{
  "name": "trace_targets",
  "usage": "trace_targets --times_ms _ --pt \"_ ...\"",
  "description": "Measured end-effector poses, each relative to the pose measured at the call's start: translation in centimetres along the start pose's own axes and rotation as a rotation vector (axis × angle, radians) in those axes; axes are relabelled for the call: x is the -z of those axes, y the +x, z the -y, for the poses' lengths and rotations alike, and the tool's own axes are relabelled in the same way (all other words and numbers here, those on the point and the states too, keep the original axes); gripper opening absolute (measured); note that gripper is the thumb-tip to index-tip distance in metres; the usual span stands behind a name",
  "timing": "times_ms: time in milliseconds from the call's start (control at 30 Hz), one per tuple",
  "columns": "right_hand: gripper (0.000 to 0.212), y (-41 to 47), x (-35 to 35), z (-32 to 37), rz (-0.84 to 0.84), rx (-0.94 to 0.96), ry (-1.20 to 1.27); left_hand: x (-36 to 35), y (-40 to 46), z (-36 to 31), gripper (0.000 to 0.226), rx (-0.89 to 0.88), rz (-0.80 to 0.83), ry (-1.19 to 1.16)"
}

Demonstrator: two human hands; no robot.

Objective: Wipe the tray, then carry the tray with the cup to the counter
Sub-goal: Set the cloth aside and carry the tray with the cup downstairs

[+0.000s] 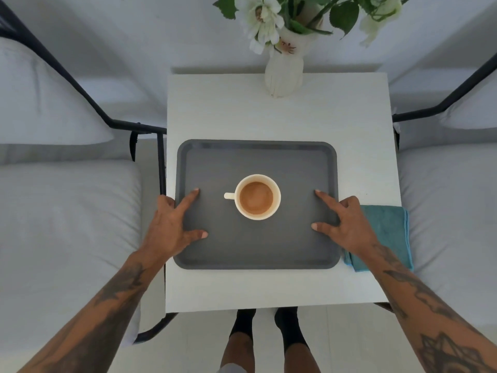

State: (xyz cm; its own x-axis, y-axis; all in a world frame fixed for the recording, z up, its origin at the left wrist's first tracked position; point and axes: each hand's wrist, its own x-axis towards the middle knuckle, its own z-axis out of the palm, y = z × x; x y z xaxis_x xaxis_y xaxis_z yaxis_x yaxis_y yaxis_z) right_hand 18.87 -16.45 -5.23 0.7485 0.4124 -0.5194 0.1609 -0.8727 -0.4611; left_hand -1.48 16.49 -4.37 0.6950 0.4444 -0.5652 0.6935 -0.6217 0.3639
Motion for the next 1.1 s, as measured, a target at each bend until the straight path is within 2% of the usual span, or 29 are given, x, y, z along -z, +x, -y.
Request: trace_targets --times_ms 100,400,667,800,967,1100 --pt "0.081 0.4 0.3 0.1 0.044 -0.003 -0.032 0.1 0.1 0.0 0.107 0.017 0.019 -0.015" --pt "0.085 -3.1 1.4 1.4 0.037 0.034 -0.045 2.5 -3.8 0.8 0.111 -0.034 0.020 0.005" --pt "0.079 -12.1 10.2 6.5 -0.050 0.119 0.078 12.0 -11.8 -1.3 0.096 -0.126 -0.015 -0.094" --pt "0.072 -17.2 16.8 10.2 -0.198 0.212 0.146 17.6 -16.9 -4.2 0.091 -0.207 -0.099 -0.191" --pt "0.065 -22.4 24.1 15.3 -0.401 0.312 0.236 23.5 -22.6 -8.5 0.088 -0.231 -0.295 -0.346" --pt "0.061 -25.2 28.9 18.5 -0.485 0.378 0.251 27.5 -27.0 -11.6 0.082 -0.236 -0.474 -0.444"
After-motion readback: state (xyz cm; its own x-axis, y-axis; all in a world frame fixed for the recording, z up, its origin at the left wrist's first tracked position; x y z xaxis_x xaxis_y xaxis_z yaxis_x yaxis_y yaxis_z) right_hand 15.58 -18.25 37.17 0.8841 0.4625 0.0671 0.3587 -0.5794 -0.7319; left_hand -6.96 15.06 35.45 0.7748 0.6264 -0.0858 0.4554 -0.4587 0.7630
